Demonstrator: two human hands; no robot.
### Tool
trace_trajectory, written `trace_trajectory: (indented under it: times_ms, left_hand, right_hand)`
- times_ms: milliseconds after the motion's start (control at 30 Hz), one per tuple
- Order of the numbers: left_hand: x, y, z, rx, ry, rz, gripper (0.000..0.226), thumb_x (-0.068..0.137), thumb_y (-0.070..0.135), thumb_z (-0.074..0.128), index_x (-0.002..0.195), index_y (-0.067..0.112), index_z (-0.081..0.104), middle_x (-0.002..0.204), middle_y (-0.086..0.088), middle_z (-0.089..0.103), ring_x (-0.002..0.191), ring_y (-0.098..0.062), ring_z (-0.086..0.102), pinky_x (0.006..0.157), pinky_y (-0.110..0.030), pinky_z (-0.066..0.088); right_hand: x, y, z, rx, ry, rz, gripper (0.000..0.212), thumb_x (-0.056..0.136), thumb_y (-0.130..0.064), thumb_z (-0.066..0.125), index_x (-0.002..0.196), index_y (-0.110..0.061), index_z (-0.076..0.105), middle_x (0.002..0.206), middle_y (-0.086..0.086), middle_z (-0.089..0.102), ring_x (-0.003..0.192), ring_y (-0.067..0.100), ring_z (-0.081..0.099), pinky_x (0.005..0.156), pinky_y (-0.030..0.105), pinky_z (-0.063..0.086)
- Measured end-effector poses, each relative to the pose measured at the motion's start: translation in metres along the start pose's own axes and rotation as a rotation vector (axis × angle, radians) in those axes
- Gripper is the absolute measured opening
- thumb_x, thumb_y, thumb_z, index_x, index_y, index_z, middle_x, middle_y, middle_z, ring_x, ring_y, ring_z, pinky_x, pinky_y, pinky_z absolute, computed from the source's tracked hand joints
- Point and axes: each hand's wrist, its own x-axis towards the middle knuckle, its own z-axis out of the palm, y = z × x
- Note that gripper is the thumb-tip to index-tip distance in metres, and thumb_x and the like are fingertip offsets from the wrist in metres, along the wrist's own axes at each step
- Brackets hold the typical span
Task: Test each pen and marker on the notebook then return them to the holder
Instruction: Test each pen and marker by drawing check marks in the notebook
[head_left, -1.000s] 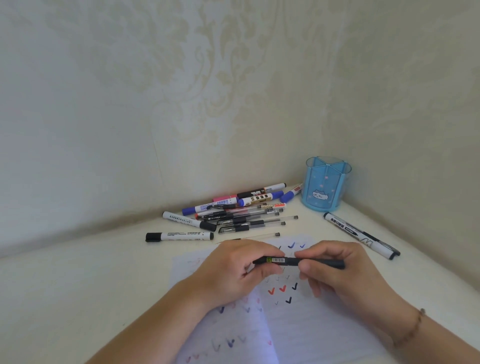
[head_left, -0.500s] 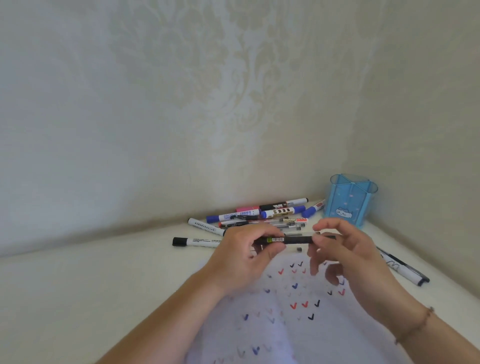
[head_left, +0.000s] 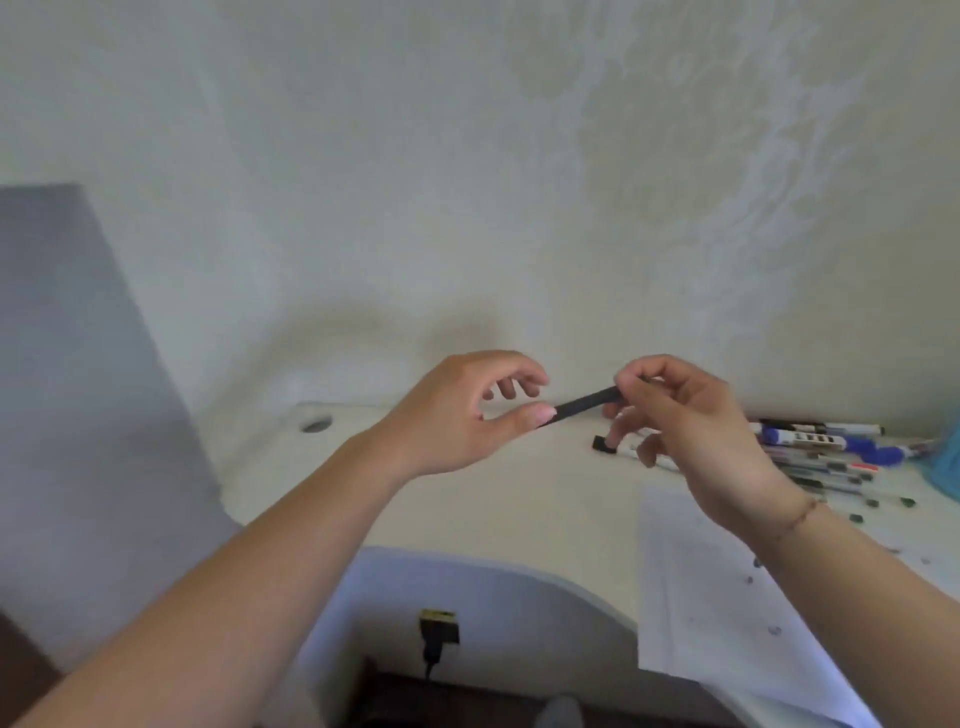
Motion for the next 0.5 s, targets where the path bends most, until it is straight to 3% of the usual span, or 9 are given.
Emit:
trace_trajectory:
  times_ms: [133, 267, 333, 400, 500]
  left_hand:
    - [-0.073, -0.026, -0.059, 0.091, 0.037, -0.166, 0.025, 0.088, 0.046, 0.060, 0.106, 0.029, 0.065, 0.097, 0.019, 0.066, 0.093, -0.009, 0.060, 0.082, -0.032, 0.050]
    - [-0.145, -0.051, -0.085, 0.117, 0.055, -0.323, 0.017, 0.089, 0.044, 0.063, 0.104, 0.035, 0.064, 0.098, 0.021, 0.064, 0.092, -0.007, 0.059, 0.084, -0.034, 0.051]
    - [-0.168, -0.059, -0.090, 0.143, 0.052, -0.380, 0.018, 0.089, 0.045, 0.062, 0.105, 0.036, 0.064, 0.099, 0.022, 0.064, 0.093, -0.005, 0.059, 0.085, -0.034, 0.051]
    - [-0.183, -0.065, -0.092, 0.185, 0.033, -0.412, 0.022, 0.089, 0.048, 0.061, 0.107, 0.035, 0.063, 0.099, 0.023, 0.064, 0.093, -0.004, 0.059, 0.084, -0.033, 0.052]
    - [-0.189, -0.069, -0.095, 0.229, 0.003, -0.410, 0.031, 0.088, 0.055, 0.057, 0.111, 0.035, 0.062, 0.100, 0.024, 0.063, 0.092, -0.002, 0.058, 0.082, -0.033, 0.053]
  right_hand:
    - [-0.012, -0.003, 0.079, -0.050, -0.190, -0.016, 0.011, 0.093, -0.014, 0.060, 0.083, -0.012, 0.062, 0.069, 0.009, 0.069, 0.058, 0.026, 0.063, 0.044, 0.026, 0.033]
    - [-0.034, 0.011, 0.133, -0.201, -0.316, -0.034, 0.013, 0.091, -0.014, 0.062, 0.080, -0.008, 0.062, 0.068, 0.008, 0.069, 0.057, 0.024, 0.062, 0.043, 0.017, 0.036]
    - [-0.043, 0.020, 0.149, -0.263, -0.382, -0.042, 0.012, 0.091, -0.017, 0.063, 0.081, -0.011, 0.063, 0.068, 0.006, 0.071, 0.058, 0.029, 0.064, 0.050, 0.020, 0.042]
    - [-0.047, 0.032, 0.160, -0.397, -0.484, -0.019, 0.011, 0.092, -0.031, 0.060, 0.090, -0.021, 0.064, 0.071, 0.000, 0.073, 0.058, 0.025, 0.068, 0.059, 0.034, 0.052]
    - [-0.046, 0.052, 0.163, -0.709, -0.552, -0.008, 0.022, 0.092, -0.050, 0.053, 0.108, -0.035, 0.056, 0.074, -0.011, 0.074, 0.050, 0.009, 0.066, 0.068, 0.032, 0.057]
